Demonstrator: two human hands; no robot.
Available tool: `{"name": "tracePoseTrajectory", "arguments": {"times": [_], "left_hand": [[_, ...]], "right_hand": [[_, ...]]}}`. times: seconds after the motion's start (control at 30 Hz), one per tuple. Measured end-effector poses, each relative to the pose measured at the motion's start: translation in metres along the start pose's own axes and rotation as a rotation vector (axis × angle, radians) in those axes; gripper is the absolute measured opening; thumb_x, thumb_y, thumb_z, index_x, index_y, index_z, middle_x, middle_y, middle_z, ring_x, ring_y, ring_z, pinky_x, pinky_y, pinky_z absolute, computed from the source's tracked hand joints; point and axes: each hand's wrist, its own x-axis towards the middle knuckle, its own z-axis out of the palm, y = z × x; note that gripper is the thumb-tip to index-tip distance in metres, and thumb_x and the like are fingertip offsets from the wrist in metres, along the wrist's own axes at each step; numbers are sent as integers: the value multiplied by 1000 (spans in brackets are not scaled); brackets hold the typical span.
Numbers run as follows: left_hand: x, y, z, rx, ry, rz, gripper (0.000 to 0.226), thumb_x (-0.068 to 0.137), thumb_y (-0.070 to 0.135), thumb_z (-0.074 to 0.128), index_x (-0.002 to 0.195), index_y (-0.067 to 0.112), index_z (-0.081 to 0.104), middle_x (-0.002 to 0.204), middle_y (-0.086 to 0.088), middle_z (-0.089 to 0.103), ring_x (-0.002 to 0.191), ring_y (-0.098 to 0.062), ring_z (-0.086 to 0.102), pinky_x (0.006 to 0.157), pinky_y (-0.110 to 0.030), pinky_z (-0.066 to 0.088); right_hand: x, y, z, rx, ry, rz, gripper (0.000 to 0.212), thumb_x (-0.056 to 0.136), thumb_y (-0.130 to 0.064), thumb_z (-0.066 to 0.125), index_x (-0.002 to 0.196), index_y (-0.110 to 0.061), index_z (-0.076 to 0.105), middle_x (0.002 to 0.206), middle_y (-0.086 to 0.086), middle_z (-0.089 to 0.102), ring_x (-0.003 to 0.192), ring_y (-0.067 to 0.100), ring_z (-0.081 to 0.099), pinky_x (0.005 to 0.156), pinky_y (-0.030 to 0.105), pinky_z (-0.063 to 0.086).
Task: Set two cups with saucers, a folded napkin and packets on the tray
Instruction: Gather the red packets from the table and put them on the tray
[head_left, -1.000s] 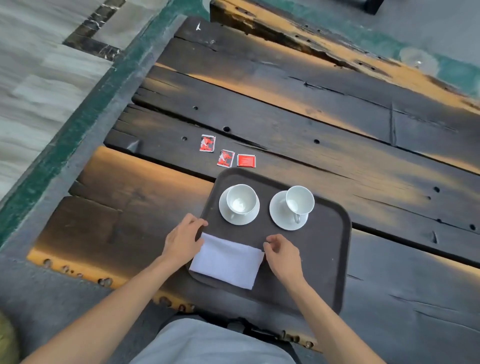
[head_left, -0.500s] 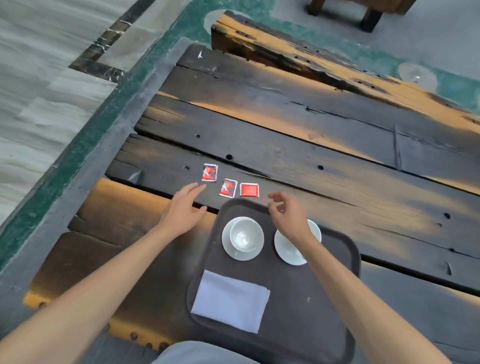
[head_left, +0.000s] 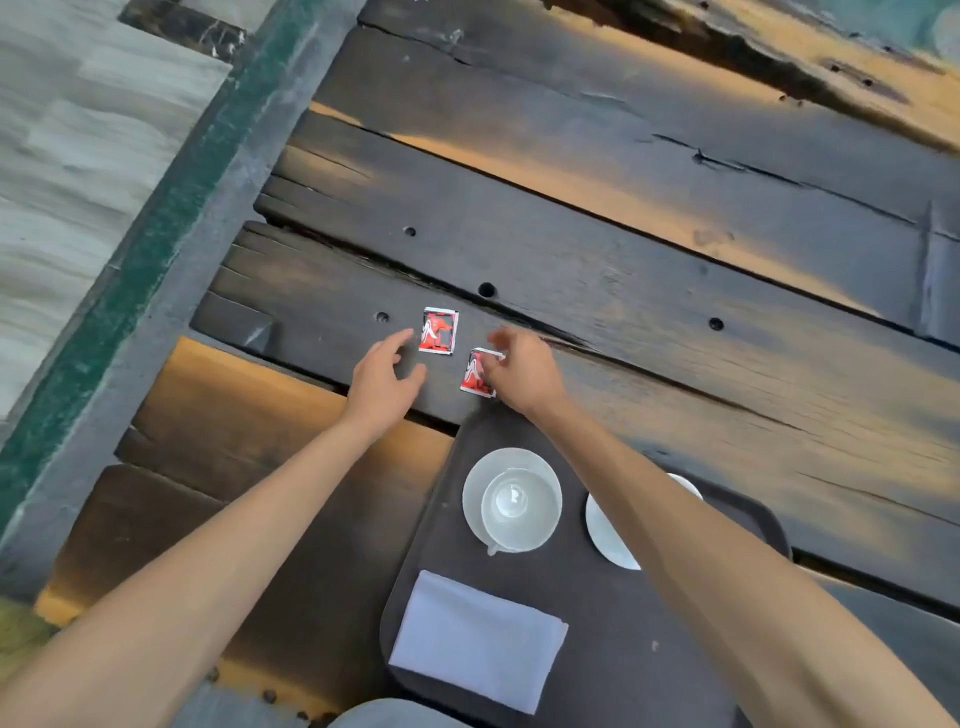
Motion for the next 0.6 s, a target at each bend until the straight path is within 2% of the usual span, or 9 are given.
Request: {"name": "tracePoseTrajectory", "arguments": {"times": [0.1,0.17,0.23,0.3,0.47,0.53,0.6], "left_hand": [[13,-1,-1,-150,60,-113,52,94,19,63,144,16,51,144,-1,56,119,-15,60,105,-29,44],[20,-1,-3,-344,66,-212,46,96,17,60,141,17,54,142,1,58,116,-12,62,104,-34,49],[25,1,-5,-560,32,-313,37,100,19,54,137,16,59,138,-1,61,117,-14,61,99,-37,53],[28,1,-8,-686,-17,-369,34,103,23,47,132,15,62,134,-1,64,119,-16,61,95,-35,54],[32,-4,-13,-766,-76,-377,30,105,24,42,123,17,65,128,1,67,115,-15,64,99,-37,52],[34,-6,-14,-757,-79,-372,25,104,25,47,118,20,67,125,2,69,115,-14,65,100,-37,52],[36,-6,-12,-768,-68,-370,22,102,24,52,119,18,66,122,2,70,114,-15,67,100,-35,53]], "right_hand": [[22,-21,18,38,-8,25,45,93,-35,63,130,-11,55,130,10,65,120,30,61,98,43,50],[33,-33,30,37,17,74,52,91,-46,64,128,-12,53,129,10,63,118,31,60,92,43,51],[39,-42,40,-21,73,100,56,88,-50,66,125,-10,51,128,12,58,120,34,57,89,43,48],[42,-47,48,-77,105,115,59,85,-49,70,123,-9,50,128,13,54,122,35,52,89,44,48],[50,-55,55,-60,103,147,61,80,-40,79,122,-8,49,130,15,53,123,36,49,94,45,46],[49,-56,55,-14,107,129,56,80,-34,80,121,-10,50,128,13,53,120,34,52,90,42,46],[47,-54,53,80,108,111,42,84,-27,76,116,-15,52,119,8,63,110,32,61,82,38,47]]}}
